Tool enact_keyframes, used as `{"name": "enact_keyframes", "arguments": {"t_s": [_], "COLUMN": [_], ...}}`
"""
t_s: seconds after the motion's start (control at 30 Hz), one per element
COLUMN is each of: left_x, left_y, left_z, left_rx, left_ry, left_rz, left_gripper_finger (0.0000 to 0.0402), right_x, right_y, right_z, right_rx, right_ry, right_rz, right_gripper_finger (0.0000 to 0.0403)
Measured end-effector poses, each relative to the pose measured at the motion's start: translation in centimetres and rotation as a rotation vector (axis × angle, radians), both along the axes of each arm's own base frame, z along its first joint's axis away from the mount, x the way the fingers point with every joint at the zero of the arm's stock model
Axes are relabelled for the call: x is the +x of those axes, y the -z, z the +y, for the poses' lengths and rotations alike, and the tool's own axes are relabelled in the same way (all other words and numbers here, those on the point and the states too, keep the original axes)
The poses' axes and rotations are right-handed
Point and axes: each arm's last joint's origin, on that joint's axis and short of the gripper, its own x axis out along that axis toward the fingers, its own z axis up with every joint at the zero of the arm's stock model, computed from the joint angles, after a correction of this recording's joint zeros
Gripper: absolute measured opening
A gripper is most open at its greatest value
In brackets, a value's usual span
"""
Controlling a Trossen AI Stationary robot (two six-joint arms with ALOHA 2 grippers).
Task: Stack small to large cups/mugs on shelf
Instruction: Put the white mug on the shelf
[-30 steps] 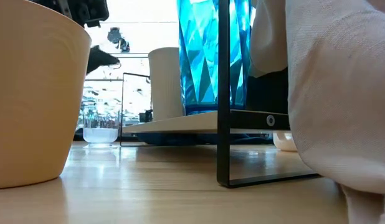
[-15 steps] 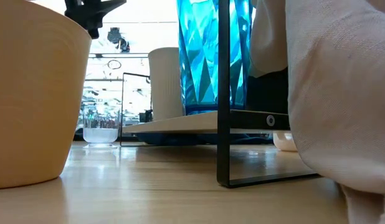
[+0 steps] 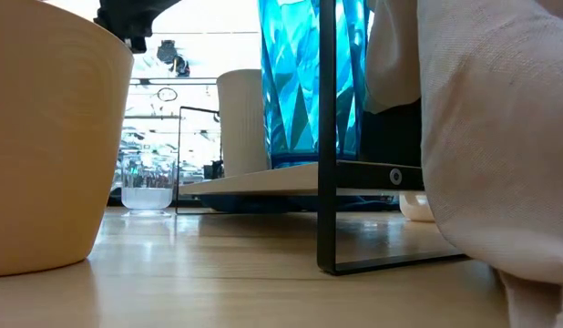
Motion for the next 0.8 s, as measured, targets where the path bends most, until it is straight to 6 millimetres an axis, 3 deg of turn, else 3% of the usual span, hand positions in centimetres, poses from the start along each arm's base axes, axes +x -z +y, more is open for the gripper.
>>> {"name": "enact_keyframes", "arguments": {"t_s": [0.8], "left_x": [-0.4], "left_y": [-0.4], "left_z": [-1.0], "left_rx": [0.007], "left_ry": [0.054], "left_rz": [-0.048], "left_gripper_finger": [0.0392], "right_x": [2.0], "right_y": [4.2], "right_z": [-0.5], "right_rx": [0.145], "right_ry": [-0.044], "right_rz": [0.250], "right_gripper_finger": [0.0137]}}
